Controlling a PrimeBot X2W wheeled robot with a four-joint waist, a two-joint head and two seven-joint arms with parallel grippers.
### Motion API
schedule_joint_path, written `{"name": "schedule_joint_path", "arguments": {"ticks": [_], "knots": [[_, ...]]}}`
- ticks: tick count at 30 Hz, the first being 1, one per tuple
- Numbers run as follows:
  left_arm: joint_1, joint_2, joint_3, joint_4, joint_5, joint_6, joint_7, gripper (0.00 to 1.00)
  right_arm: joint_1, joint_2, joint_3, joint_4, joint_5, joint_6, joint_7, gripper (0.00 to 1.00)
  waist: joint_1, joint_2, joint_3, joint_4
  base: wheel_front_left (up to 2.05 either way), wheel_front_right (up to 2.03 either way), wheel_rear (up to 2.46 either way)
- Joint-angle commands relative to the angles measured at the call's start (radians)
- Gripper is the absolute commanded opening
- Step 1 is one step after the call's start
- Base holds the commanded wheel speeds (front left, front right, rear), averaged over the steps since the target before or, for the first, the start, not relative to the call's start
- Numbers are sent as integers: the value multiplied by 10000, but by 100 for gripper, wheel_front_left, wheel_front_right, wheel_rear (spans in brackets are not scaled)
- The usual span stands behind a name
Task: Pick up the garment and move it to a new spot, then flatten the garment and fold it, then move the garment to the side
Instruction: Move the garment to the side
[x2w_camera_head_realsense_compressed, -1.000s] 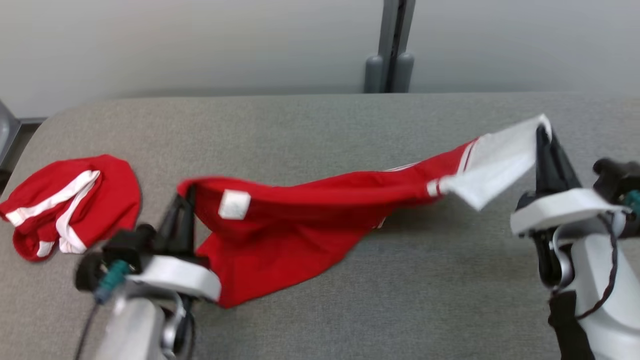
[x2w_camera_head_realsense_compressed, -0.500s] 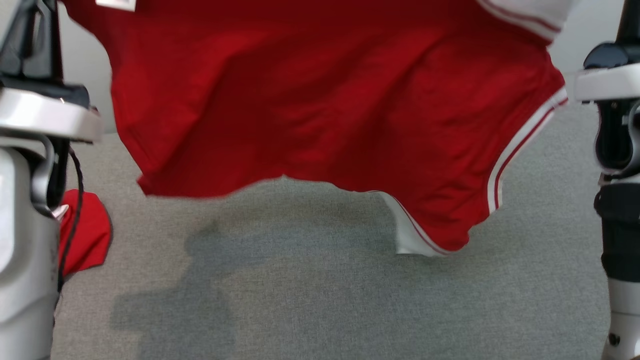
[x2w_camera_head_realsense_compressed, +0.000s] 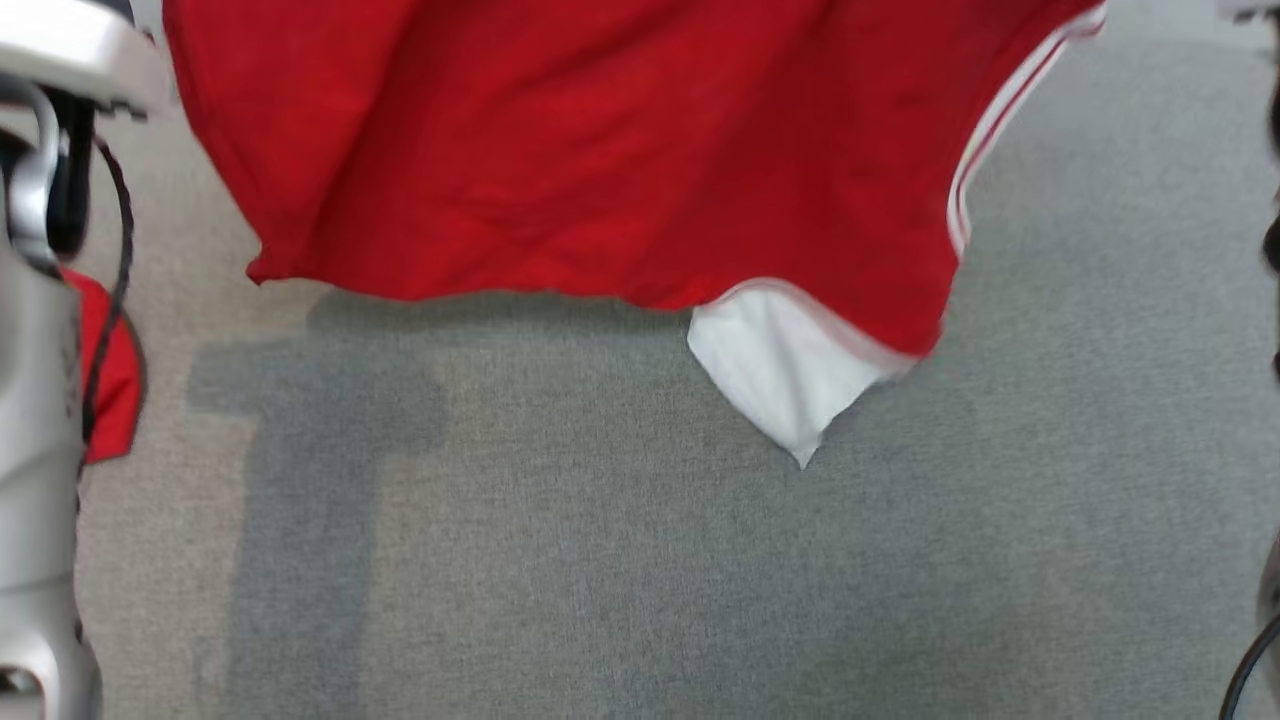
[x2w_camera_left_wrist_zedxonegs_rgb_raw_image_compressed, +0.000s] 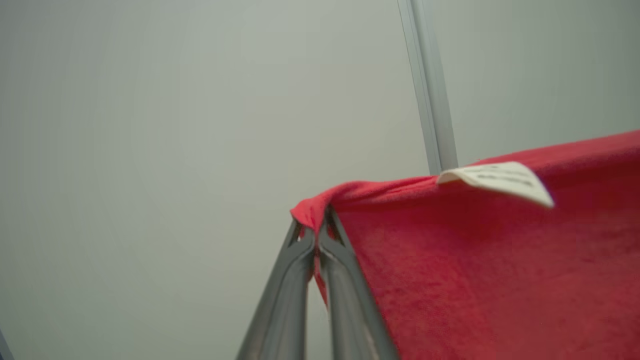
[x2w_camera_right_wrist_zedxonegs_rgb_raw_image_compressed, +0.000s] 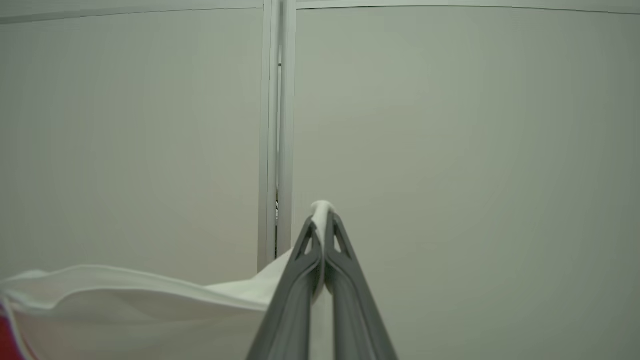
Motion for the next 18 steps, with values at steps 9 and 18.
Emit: {"name": "schedule_joint_path", "arguments": {"ticks": [9, 18], "knots": [[-3877, 8, -482, 1927, 846, 331, -1140, 0, -4029, -710, -1130, 1197, -1694, -6, -350, 0, -1, 0, 2327, 229, 0, 0, 0], [-4142, -187, -373, 3640, 591, 489, -1752, 0, -3303, -581, -1543, 919, -1969, -17, -345, 0, -1, 0, 2556, 234, 0, 0, 0]]}}
